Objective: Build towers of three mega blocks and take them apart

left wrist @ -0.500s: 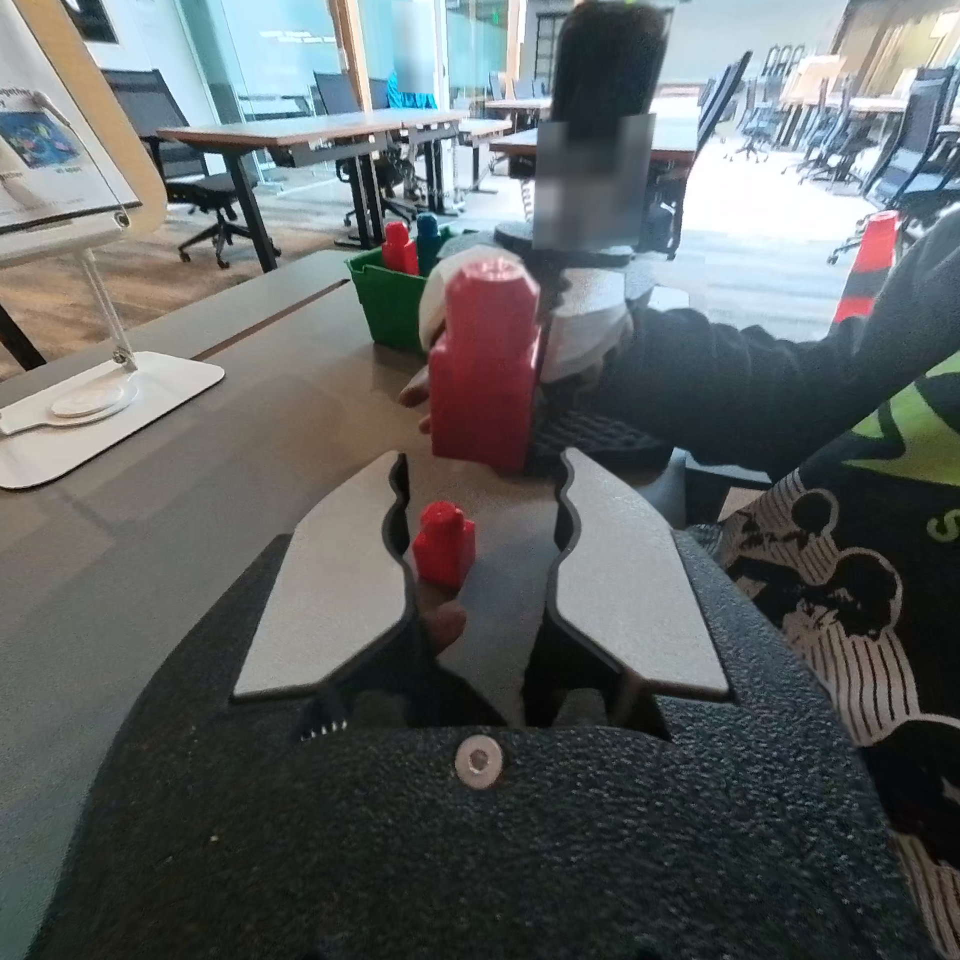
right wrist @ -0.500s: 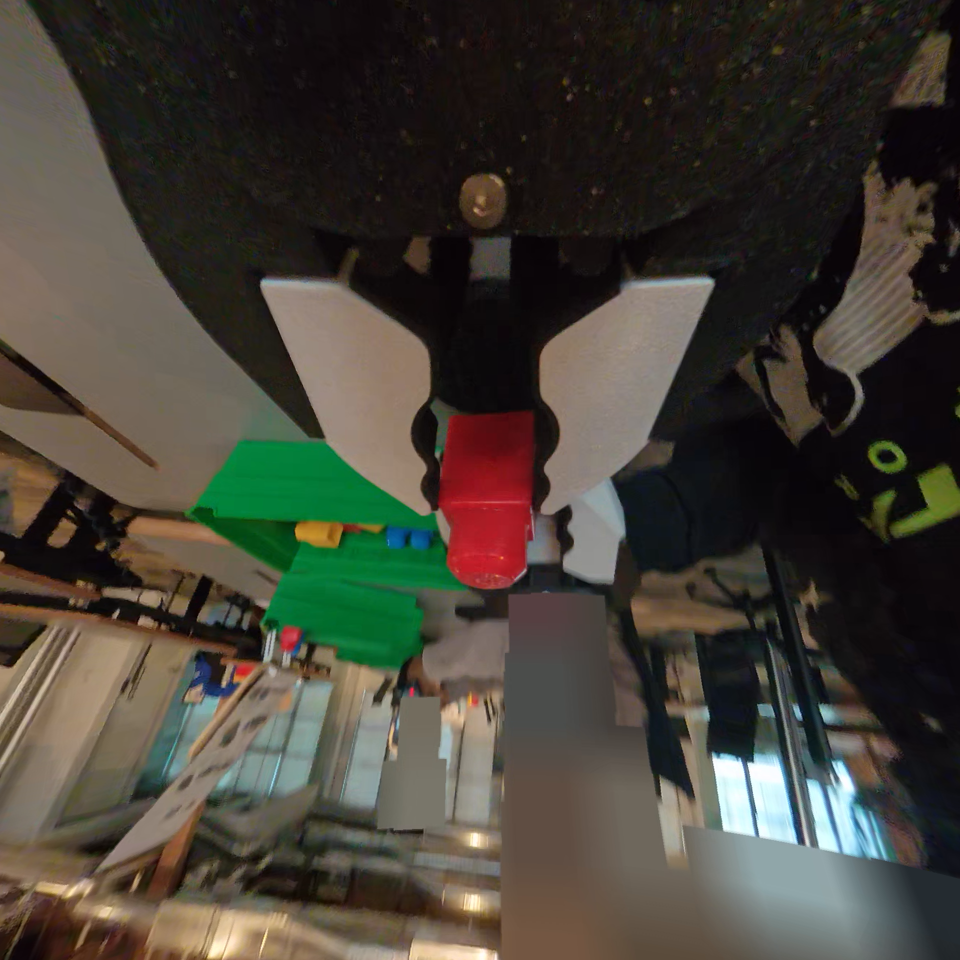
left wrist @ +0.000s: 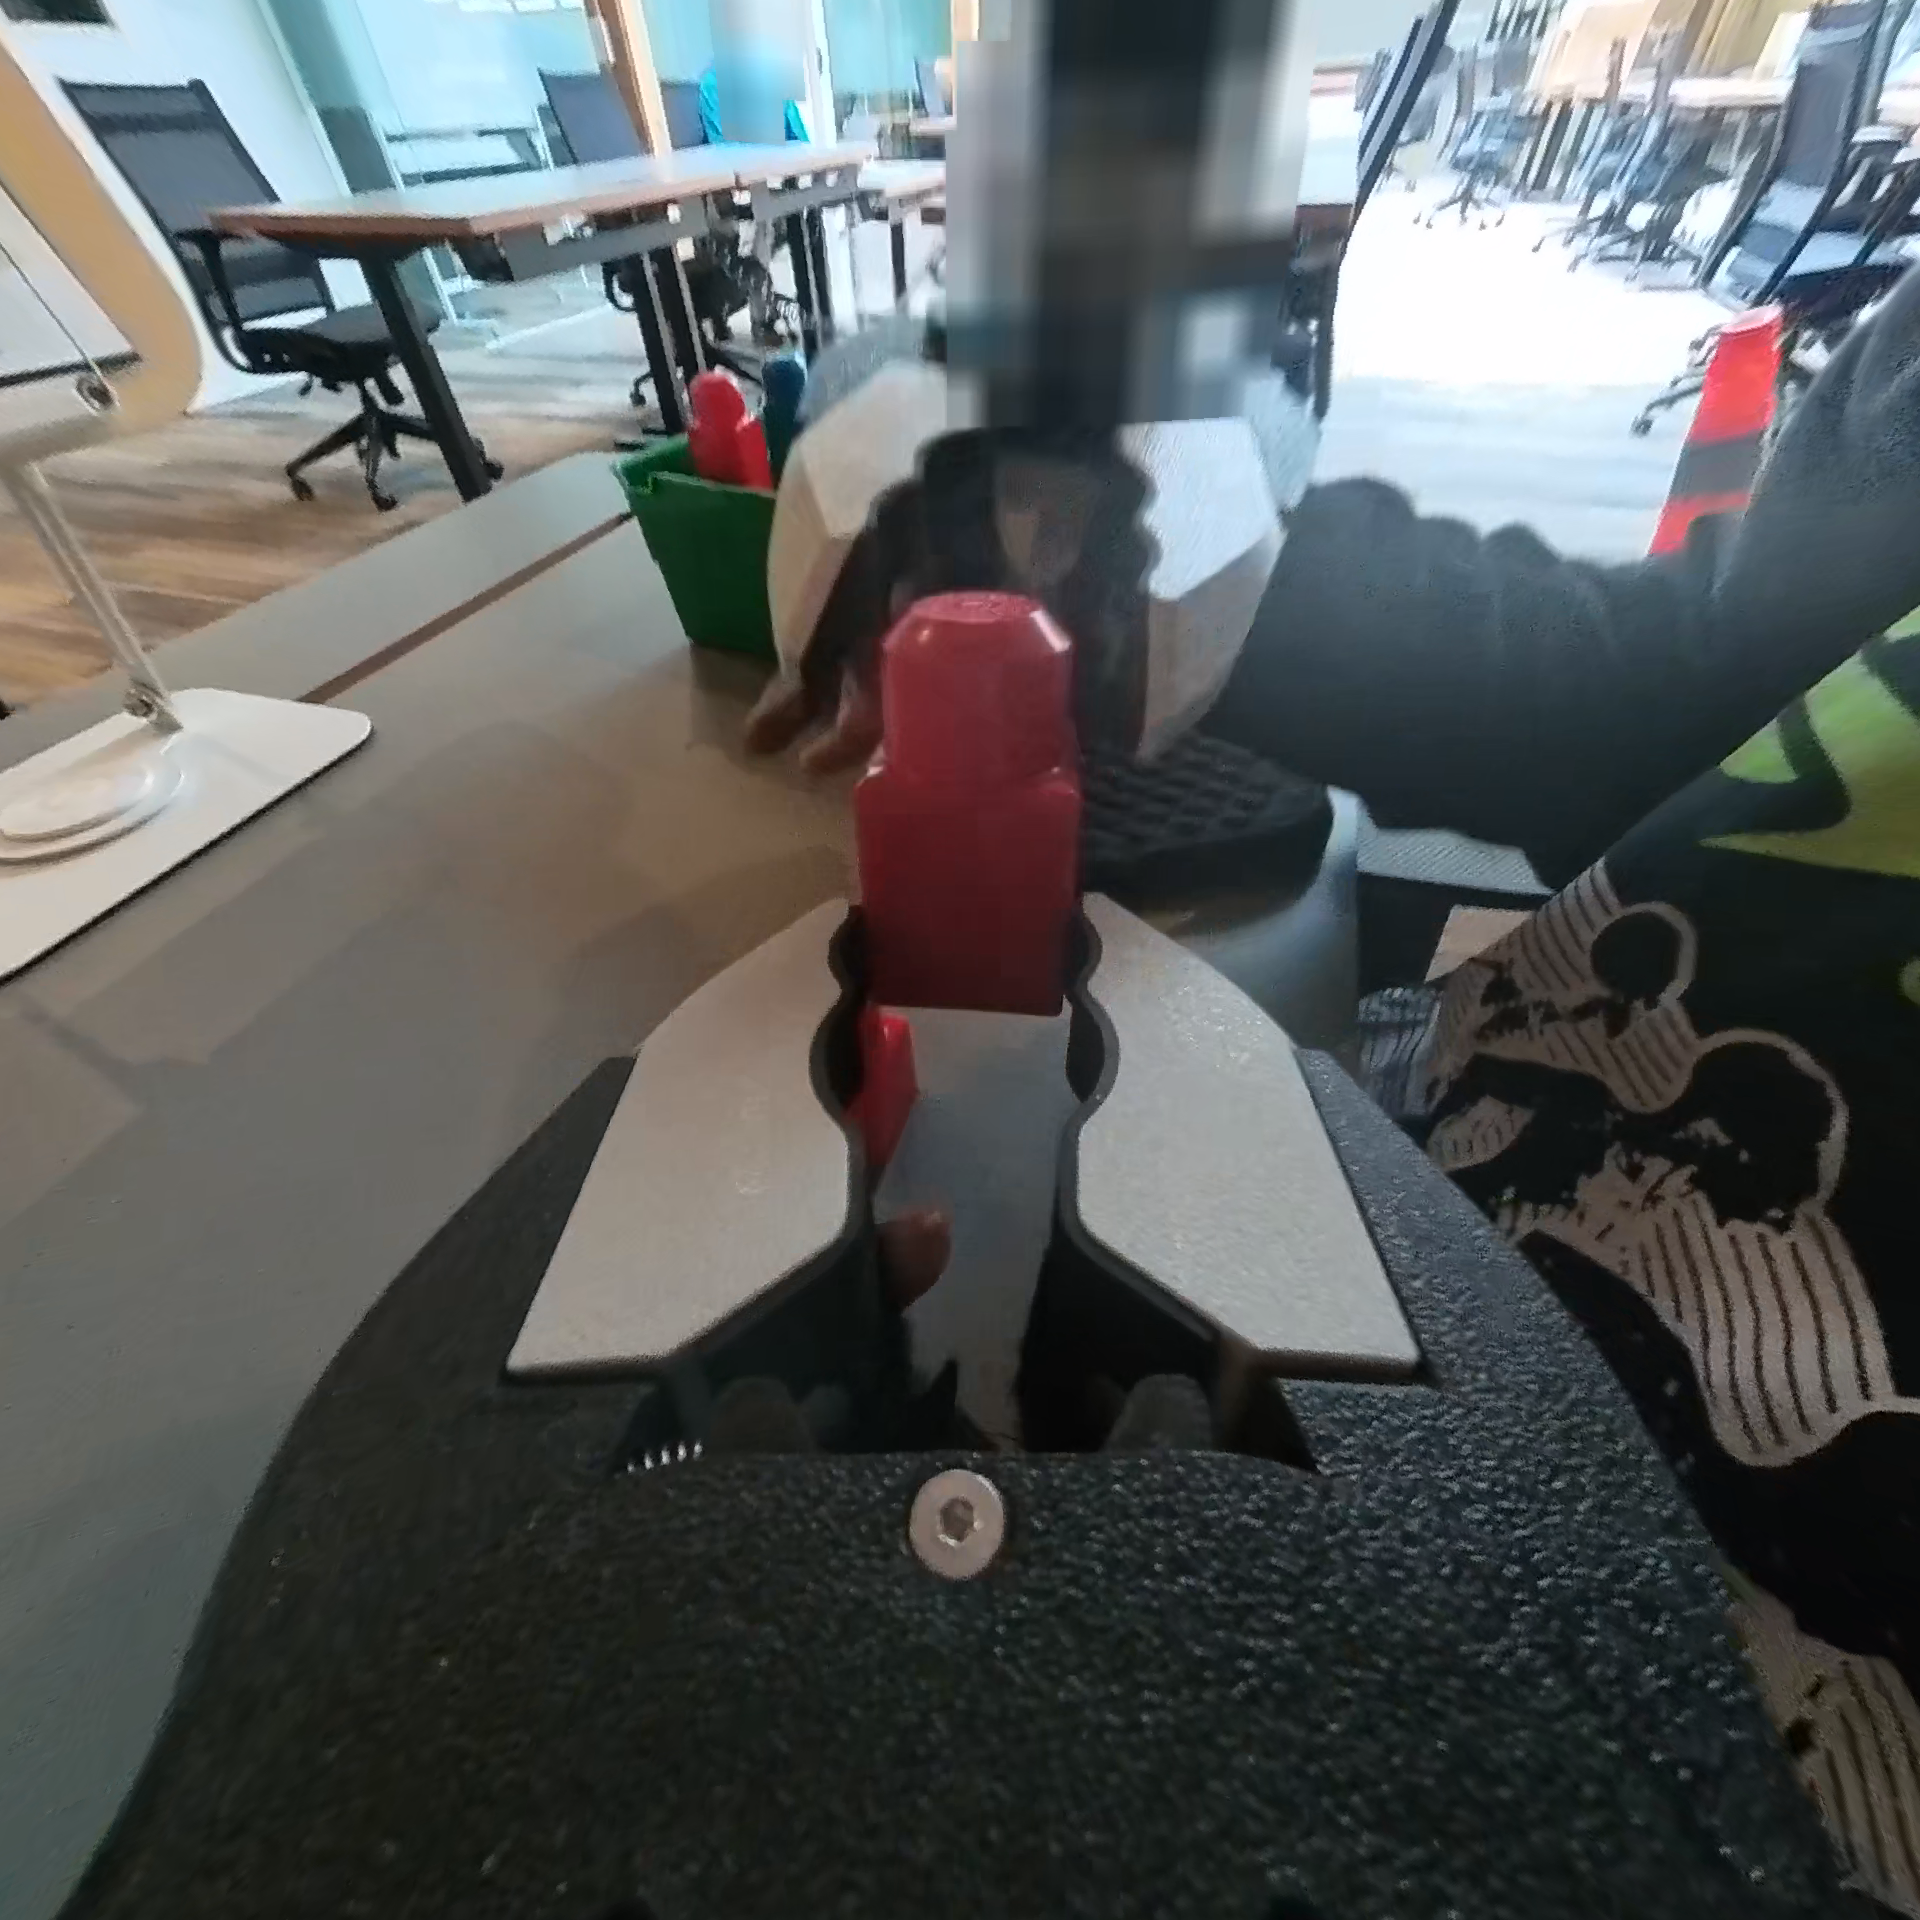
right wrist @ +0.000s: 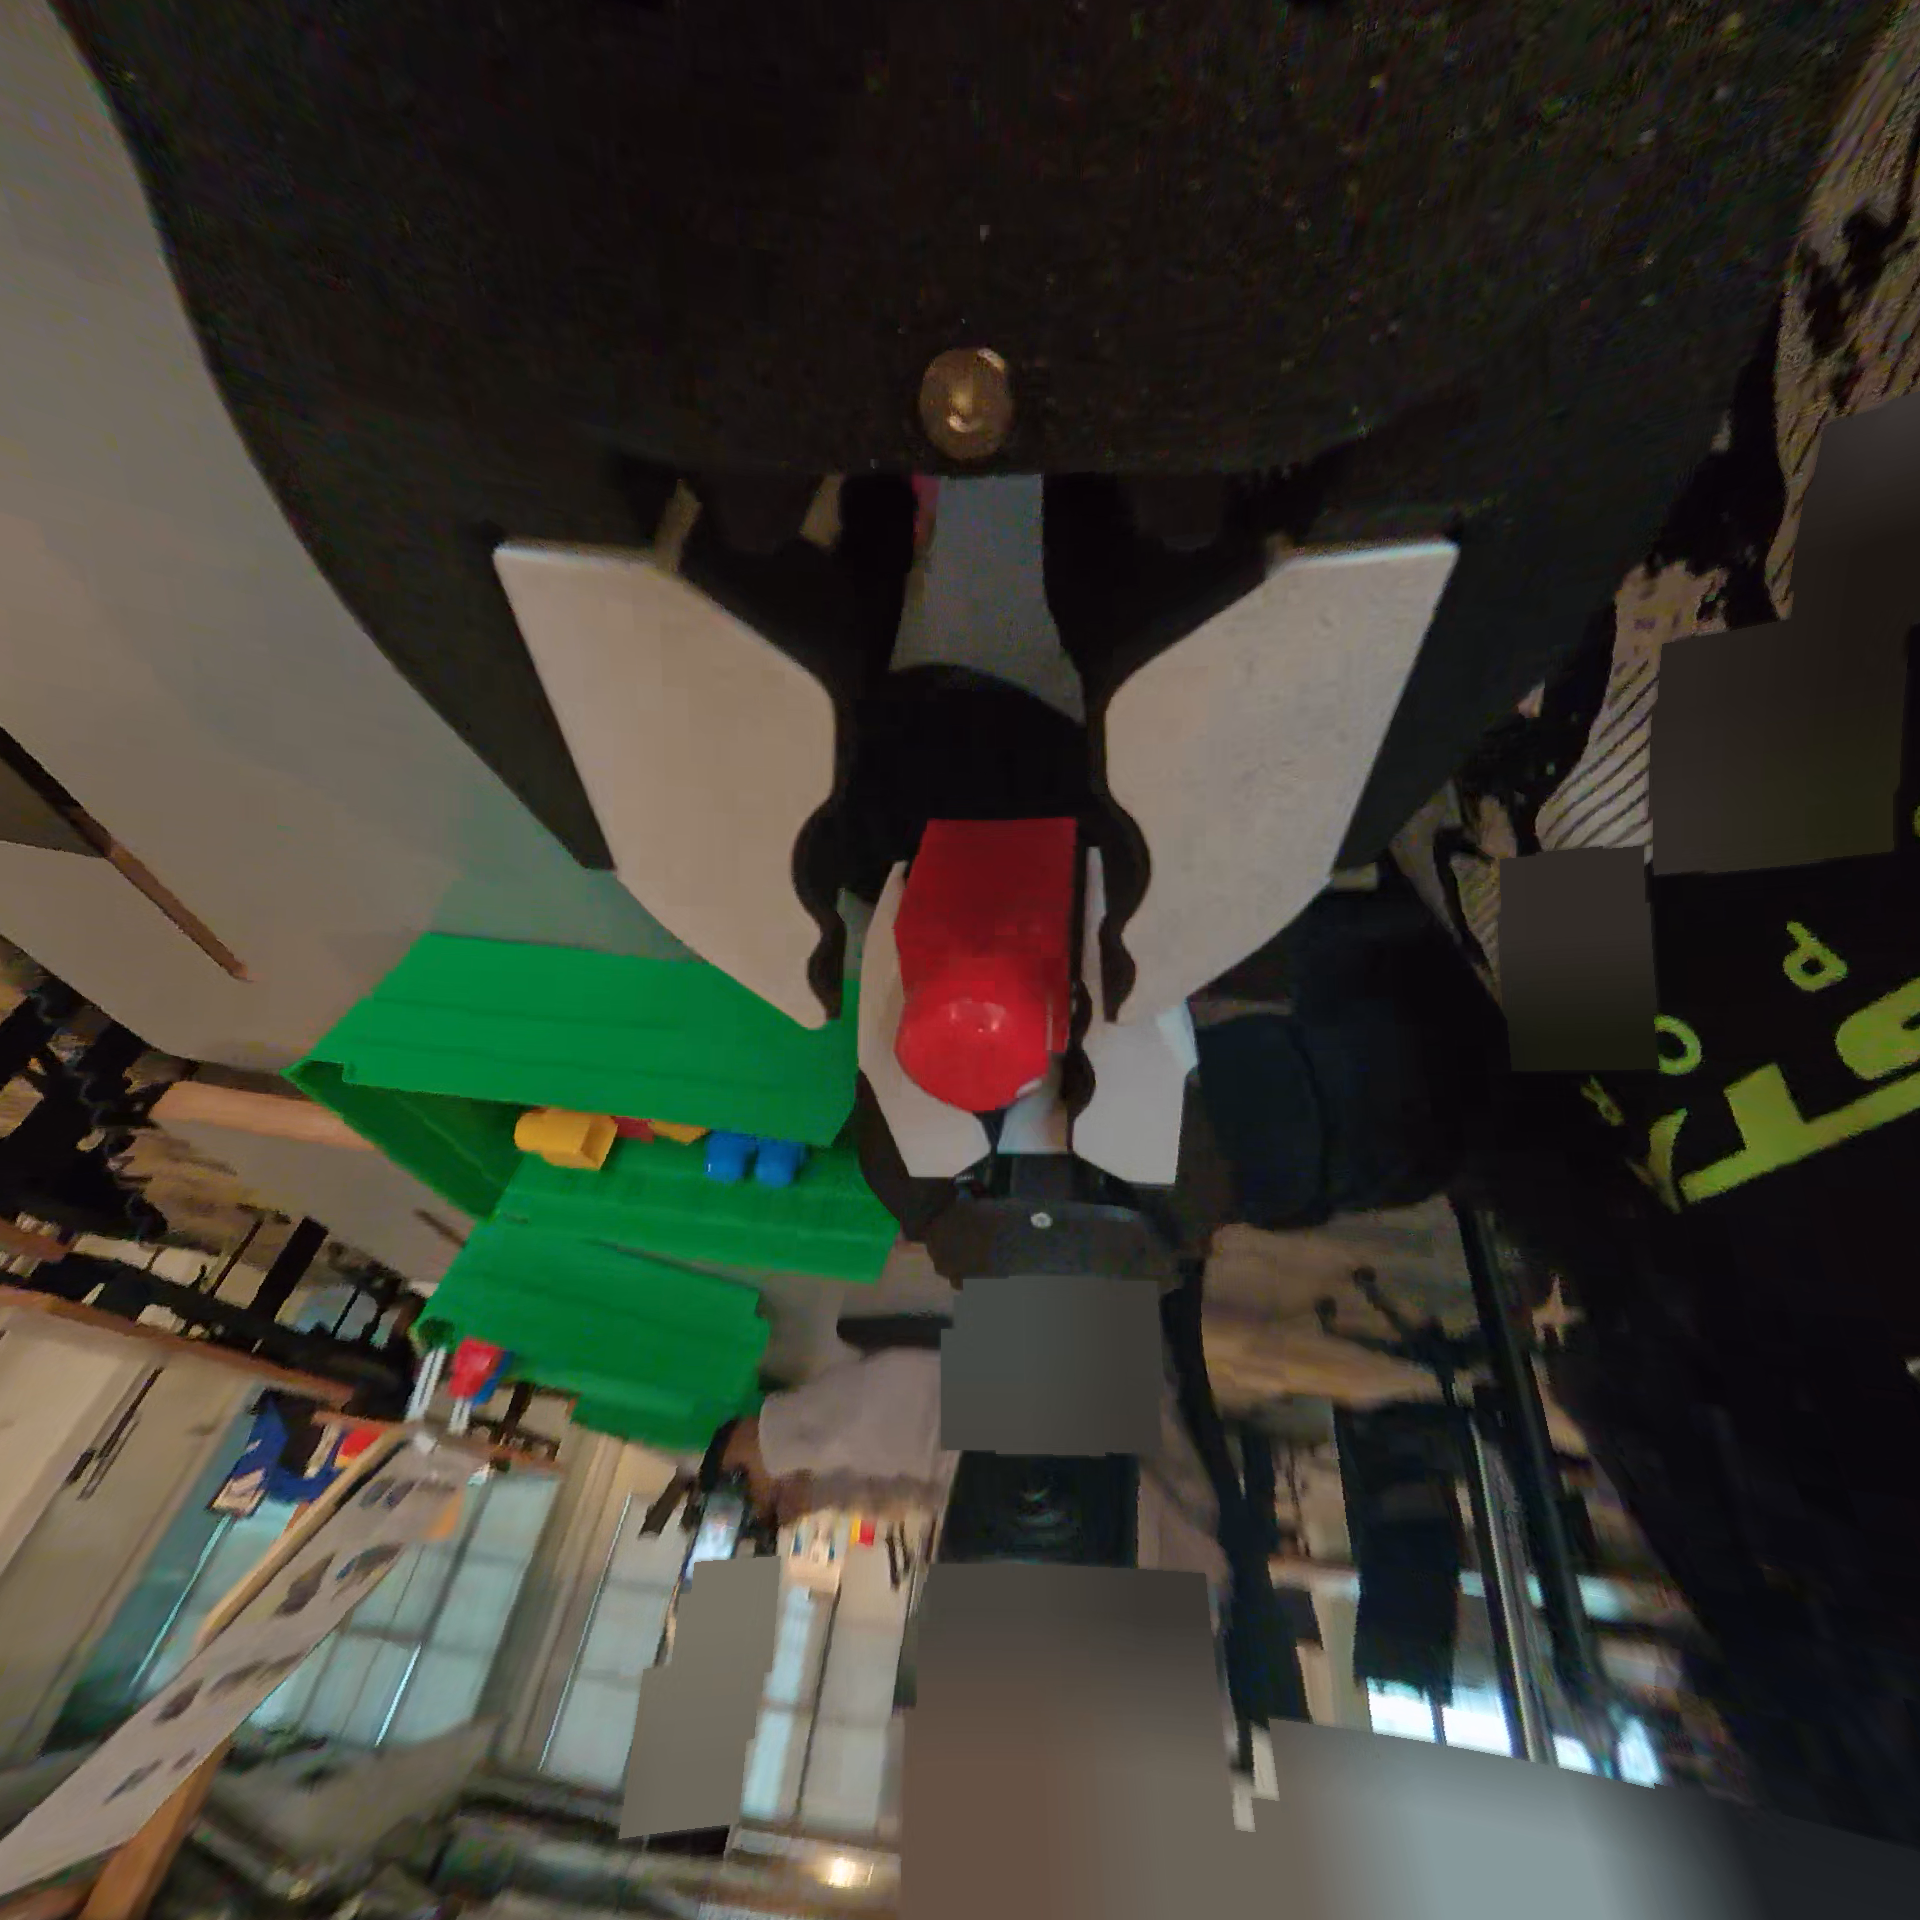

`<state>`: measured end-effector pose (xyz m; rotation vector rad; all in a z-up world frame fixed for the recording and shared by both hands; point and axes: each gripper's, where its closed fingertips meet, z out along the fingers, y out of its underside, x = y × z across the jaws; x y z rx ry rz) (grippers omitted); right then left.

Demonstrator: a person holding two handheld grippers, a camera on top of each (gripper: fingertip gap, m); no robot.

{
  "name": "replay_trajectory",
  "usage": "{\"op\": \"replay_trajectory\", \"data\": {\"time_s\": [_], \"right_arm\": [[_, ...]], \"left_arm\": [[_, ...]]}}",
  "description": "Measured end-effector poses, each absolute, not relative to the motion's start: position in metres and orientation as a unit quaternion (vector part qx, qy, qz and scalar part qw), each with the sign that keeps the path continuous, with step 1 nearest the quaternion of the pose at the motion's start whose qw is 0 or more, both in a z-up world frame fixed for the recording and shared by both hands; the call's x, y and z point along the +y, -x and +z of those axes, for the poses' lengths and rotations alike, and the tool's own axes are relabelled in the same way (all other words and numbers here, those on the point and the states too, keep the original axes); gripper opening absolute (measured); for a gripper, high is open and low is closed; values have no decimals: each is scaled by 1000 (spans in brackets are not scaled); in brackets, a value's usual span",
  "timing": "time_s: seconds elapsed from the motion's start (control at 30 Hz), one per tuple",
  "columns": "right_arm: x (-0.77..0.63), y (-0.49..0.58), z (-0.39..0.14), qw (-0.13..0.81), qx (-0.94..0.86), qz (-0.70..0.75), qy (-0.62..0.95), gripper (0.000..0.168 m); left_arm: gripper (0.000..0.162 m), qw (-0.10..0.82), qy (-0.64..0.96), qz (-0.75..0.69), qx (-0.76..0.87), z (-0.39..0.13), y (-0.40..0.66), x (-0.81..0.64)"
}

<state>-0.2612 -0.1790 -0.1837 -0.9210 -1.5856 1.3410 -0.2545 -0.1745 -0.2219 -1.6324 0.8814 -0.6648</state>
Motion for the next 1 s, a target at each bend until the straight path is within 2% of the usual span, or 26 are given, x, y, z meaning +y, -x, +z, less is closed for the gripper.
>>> {"op": "replay_trajectory", "data": {"time_s": [0.03,0.3,0.33,0.43,0.5,0.8,1.0], "right_arm": [[-179,261,-185,416,-652,515,370,47],[-177,264,-198,392,-747,382,379,31],[-175,263,-195,401,-745,378,376,28],[-162,257,-187,416,-738,361,389,28],[-151,252,-191,415,-743,338,402,28],[-130,249,-238,353,-755,320,450,28],[-129,252,-252,318,-772,312,453,28]], "left_arm": [[35,547,696,-273,376,-226,255,-174],[37,545,707,-243,381,-237,255,-167],[43,558,704,-236,370,-234,258,-163],[74,581,695,-230,356,-230,267,-157],[80,582,690,-230,363,-232,269,-159],[76,529,709,-224,409,-279,277,-151],[76,522,712,-242,403,-284,279,-150]]}}
